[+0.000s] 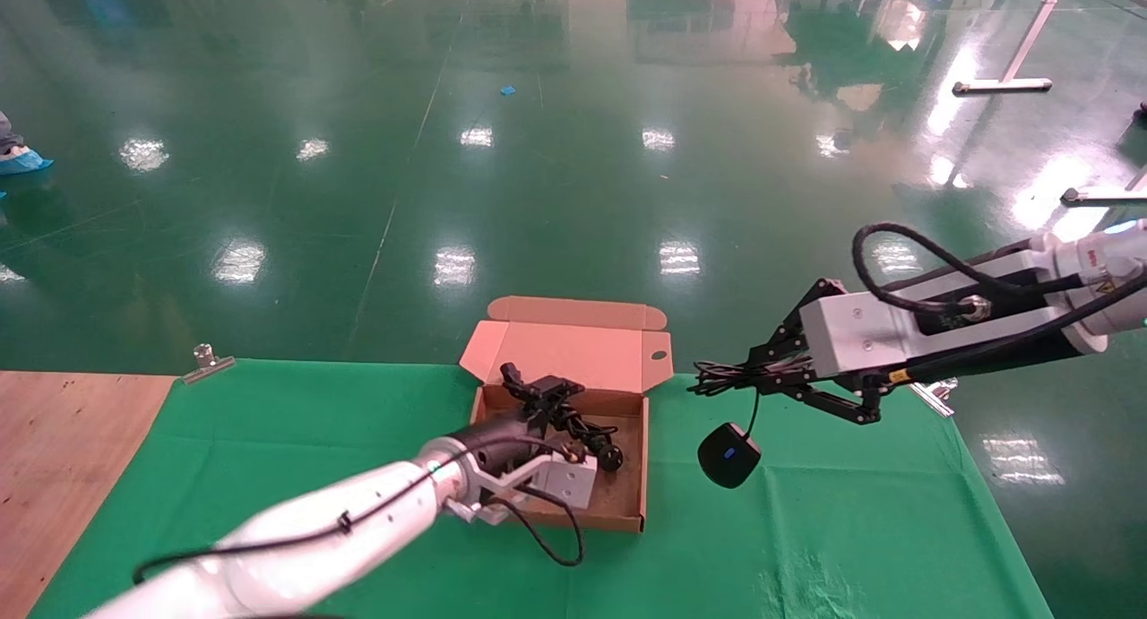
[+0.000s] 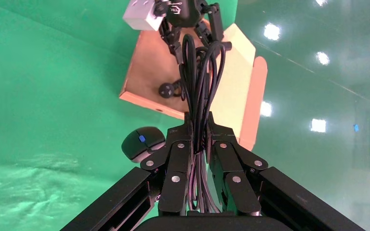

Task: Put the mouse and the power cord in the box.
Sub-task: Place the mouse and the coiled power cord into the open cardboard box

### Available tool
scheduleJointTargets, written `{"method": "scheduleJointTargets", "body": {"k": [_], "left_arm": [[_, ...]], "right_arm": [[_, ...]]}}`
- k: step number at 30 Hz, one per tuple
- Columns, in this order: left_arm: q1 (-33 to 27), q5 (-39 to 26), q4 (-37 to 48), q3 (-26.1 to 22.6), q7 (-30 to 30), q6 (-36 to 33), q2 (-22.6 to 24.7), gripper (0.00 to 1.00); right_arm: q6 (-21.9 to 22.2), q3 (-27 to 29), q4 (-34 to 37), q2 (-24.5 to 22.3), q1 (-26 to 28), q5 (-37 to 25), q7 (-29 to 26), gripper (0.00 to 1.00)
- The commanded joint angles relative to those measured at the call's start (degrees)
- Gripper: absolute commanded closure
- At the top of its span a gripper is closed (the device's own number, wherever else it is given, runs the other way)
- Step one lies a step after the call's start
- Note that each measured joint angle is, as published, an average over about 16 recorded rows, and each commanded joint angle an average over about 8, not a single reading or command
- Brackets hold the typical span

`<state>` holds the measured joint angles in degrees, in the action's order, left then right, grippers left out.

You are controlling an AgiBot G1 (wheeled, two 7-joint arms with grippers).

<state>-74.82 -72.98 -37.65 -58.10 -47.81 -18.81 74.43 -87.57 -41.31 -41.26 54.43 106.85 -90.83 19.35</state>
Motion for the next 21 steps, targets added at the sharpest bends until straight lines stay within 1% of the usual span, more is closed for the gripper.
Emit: {"method": "scheduleJointTargets", "body": {"k": [1, 6, 10, 15, 21], "left_arm": [[-0.71, 2.45, -0.37, 0.8, 0.53, -3.0, -0.83, 0.0], [-0.16, 8.91, -4.87, 6.01, -1.76, -9.07, -6.93, 0.0], [0.8, 13.17, -8.45, 9.82, -3.28, -12.38, -12.19, 0.0], [2.63, 17.95, -12.15, 13.91, -3.68, -15.41, -18.77, 0.0], [5.28, 24.09, -13.37, 18.3, -2.75, -19.68, -25.63, 0.0]], "right_arm": [[0.06, -0.06, -0.6, 0.09, -0.26, 0.11, -0.45, 1.0], [1.3, -0.48, -1.05, 2.25, -0.33, -0.35, -1.4, 1.0], [3.0, -1.11, 0.02, 5.53, -0.25, -1.15, -1.49, 1.0], [6.27, -2.34, 3.78, 11.65, -0.12, -2.81, -0.77, 1.0], [12.07, -4.49, 10.68, 20.6, -0.13, -5.42, 1.01, 1.0]]}}
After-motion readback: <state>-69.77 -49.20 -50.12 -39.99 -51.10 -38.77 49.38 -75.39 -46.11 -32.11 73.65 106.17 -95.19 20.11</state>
